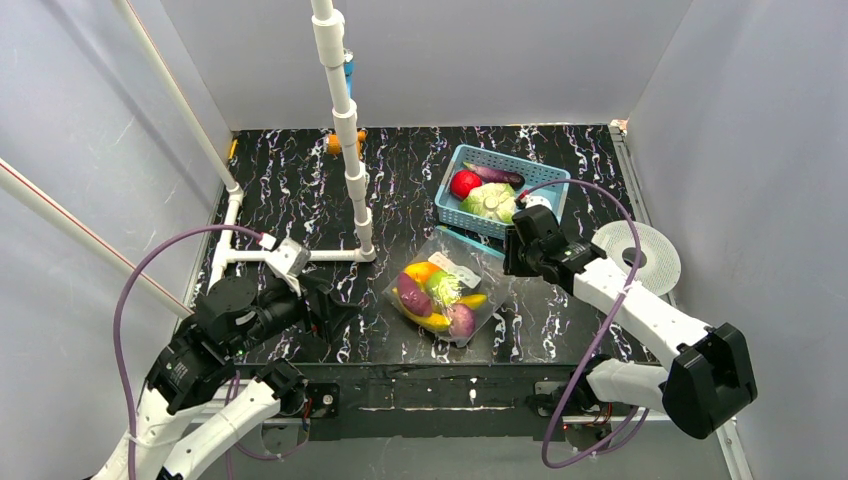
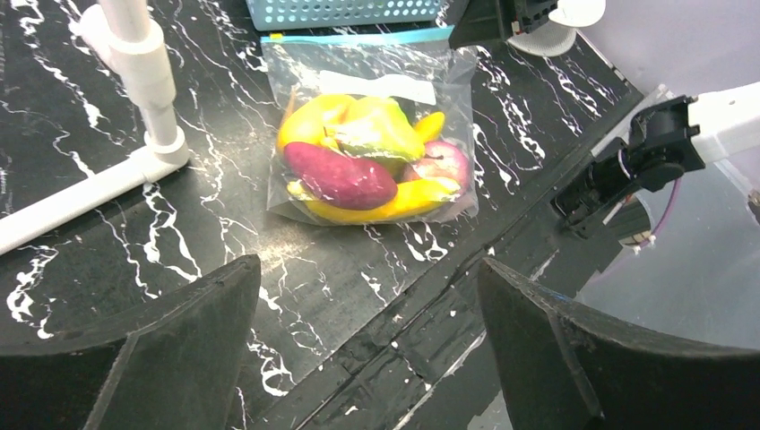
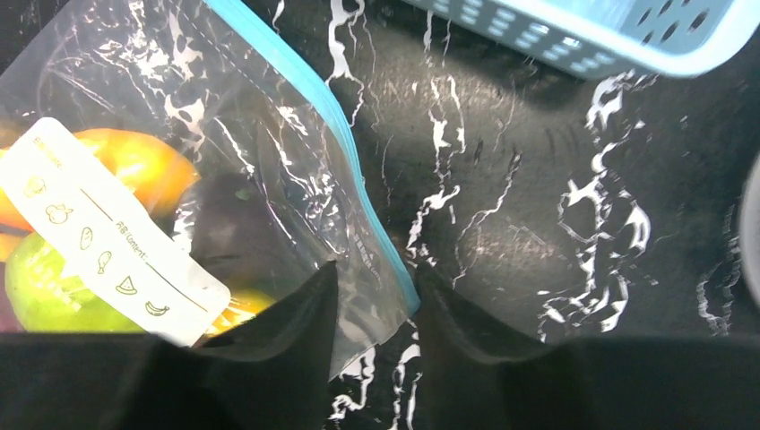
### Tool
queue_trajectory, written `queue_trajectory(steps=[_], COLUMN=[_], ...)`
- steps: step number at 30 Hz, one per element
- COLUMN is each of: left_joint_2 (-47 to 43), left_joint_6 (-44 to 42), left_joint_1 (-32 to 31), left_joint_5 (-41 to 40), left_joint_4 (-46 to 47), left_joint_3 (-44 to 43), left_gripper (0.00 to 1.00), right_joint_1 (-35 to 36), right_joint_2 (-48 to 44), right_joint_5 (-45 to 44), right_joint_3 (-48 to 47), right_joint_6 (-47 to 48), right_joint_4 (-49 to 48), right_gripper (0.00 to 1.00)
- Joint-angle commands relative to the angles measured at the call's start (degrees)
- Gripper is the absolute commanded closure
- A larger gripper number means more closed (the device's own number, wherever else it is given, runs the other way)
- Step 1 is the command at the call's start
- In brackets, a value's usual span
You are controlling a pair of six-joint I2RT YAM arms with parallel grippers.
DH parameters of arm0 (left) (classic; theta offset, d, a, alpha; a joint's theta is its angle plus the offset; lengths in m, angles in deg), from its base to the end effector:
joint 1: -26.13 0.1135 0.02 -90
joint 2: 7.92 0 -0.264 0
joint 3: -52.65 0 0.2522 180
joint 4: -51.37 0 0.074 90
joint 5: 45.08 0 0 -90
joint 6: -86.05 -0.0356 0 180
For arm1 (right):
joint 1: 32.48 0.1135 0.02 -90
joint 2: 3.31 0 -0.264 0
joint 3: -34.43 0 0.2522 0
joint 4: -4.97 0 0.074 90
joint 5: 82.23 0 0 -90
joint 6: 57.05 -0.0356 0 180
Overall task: Place the food in the zip-top bag and seal the zipper
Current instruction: Place the zipper food storage bag at the center of the board, then reset both arms
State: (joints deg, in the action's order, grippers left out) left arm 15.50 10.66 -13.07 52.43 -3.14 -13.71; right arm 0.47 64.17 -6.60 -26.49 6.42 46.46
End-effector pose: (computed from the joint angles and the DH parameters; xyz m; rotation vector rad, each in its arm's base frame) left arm 0.0509 -0.0475 0.3683 0.4876 1.7749 -0.7863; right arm 0.2078 0.1242 0.2479 -0.0184 2.3837 0.1922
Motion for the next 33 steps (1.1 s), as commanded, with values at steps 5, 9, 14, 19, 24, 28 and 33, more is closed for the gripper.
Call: queue_trajectory(steps=[5, 9, 14, 19, 24, 28, 33], left_joint_2=[-2.2, -2.8, -3.6, -4.7, -5.8, -6.7, -7.6], left_joint_6=[0.0, -0.2, -0.8, -1.7, -3.1, -3.8, -4.7], left_joint_1=[-0.2, -0.2, -0.1, -0.1, -0.2, -0.2, -0.1], left_joint_5=[-9.2, -12.9, -16.9, -20.3, -22.9, -24.3, -25.3], left_joint_4=[-0.6, -0.9, -0.9, -0.5, 0.8, 1.5, 2.3], left_joint_3=[-4.5, -7.3, -10.8, -13.7, -15.2, -16.6, -18.5], left_gripper=[0.02, 0.02, 0.02, 0.02, 0.02, 0.02, 0.02], right_joint_1=[-0.5, -0.5, -0.5, -0.5, -0.5, -0.5, -0.5], right_joint_2=[-4.8, -7.0, -11.4, -17.0, -24.1, -29.5, -34.8], right_joint_5=[-5.0, -6.6, -8.2, -9.3, -10.3, -9.7, -7.8], right_joint_3=[-7.6, -11.6, -15.6, -18.7, -19.3, -19.4, -19.6], right_joint_6=[5.0, 8.4, 12.2, 15.6, 17.1, 18.3, 20.7], right_joint_4=[2.9, 5.1, 5.8, 5.0, 1.3, -2.4, -6.5], right_gripper=[0.32, 0.20, 0.02, 0.02, 0.02, 0.02, 0.02])
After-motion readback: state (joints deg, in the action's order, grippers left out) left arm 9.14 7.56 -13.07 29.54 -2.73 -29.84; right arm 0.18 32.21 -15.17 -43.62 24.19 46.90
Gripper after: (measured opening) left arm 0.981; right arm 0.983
